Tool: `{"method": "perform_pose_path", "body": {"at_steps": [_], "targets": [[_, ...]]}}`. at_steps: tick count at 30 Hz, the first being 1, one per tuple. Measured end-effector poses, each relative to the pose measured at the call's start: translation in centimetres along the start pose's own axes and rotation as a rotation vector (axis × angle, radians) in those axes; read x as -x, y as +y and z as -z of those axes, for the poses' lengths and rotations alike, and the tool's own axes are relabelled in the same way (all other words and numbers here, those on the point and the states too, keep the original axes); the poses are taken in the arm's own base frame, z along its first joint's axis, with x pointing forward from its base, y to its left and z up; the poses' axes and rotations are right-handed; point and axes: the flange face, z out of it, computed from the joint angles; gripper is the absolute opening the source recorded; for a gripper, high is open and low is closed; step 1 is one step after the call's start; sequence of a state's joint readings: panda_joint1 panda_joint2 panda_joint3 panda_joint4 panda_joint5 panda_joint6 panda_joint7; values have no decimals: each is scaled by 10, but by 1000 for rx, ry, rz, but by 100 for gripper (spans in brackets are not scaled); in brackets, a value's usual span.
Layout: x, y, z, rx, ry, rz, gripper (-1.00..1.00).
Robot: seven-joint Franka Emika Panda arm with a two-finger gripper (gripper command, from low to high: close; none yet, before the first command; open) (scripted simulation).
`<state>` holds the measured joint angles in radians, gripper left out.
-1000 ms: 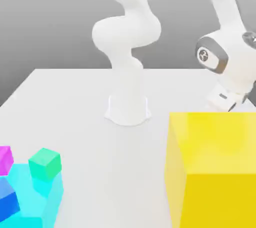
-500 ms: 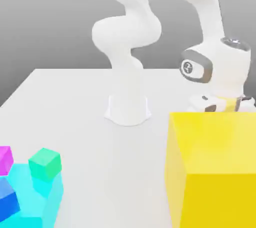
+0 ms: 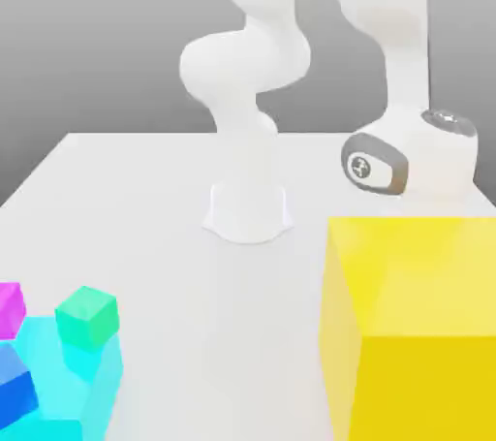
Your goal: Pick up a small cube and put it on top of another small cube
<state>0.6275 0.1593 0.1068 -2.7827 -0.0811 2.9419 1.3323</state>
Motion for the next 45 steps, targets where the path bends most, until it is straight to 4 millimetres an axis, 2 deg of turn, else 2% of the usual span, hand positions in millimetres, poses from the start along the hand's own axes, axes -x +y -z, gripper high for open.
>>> {"method": "perform_pose_path", "body": {"at_steps": [2,3,5,8,17,21,24,26,28,30,31,35,38,40,45], "targets": [[0,1,18,1,1,0,-100],[7,-2,24,6,2,32,-100],[34,-17,29,39,10,168,-100],[61,-40,35,109,44,358,-100],[127,-101,68,317,288,840,-100],[125,-127,96,399,443,915,-100],[113,-146,122,458,567,919,-100],[58,-152,143,510,604,782,-100],[-11,-145,165,565,618,607,-100],[-93,-123,179,595,569,383,-100],[-126,-110,181,592,528,281,-100],[-234,-48,182,532,362,-97,-100],[-303,12,184,466,256,-384,-100],[-341,55,185,419,199,-564,-100],[-412,170,192,286,94,-991,-100]]}}
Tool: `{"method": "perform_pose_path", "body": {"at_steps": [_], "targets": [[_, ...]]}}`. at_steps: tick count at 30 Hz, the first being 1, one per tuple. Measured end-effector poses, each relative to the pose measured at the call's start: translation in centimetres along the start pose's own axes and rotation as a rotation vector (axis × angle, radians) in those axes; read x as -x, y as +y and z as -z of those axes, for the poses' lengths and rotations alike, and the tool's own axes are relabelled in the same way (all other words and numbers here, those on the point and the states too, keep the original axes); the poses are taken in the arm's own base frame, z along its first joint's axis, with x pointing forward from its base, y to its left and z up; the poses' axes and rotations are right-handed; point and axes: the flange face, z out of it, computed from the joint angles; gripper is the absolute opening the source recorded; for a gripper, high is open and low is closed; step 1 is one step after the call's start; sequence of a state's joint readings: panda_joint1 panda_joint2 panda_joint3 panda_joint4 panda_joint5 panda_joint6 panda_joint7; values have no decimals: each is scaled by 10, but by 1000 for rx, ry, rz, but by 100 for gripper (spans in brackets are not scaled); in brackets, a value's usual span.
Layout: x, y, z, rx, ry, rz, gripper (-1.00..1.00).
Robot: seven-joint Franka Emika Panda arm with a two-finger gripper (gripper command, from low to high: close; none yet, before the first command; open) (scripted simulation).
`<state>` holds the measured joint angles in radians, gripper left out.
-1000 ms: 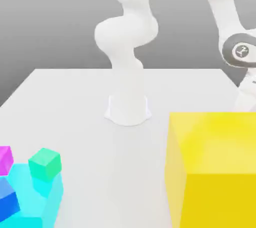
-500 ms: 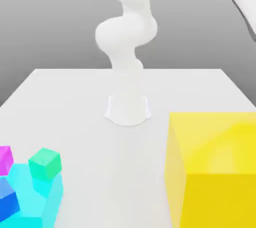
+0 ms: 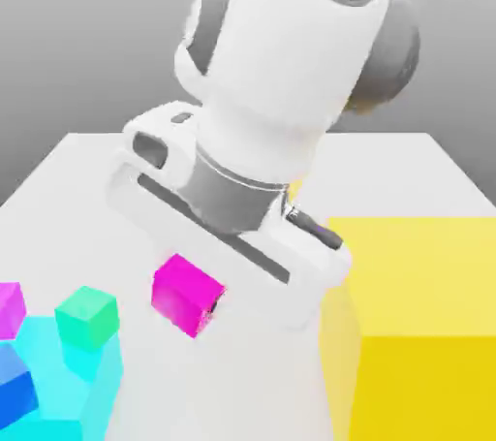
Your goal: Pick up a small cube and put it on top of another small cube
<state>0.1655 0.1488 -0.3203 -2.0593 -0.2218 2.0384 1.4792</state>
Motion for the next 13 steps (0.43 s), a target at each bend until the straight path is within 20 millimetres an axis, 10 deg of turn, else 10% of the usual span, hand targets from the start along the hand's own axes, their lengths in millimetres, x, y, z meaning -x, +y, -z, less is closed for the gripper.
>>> {"method": "perform_pose_path", "body": {"at_steps": [5,9,10,13], "targets": [[-121,24,-30,-85,-188,-420,-100],[-141,16,-85,-127,-262,-590,-100],[-140,14,-97,-128,-264,-597,100],[-140,14,-97,-129,-264,-597,100]]}}
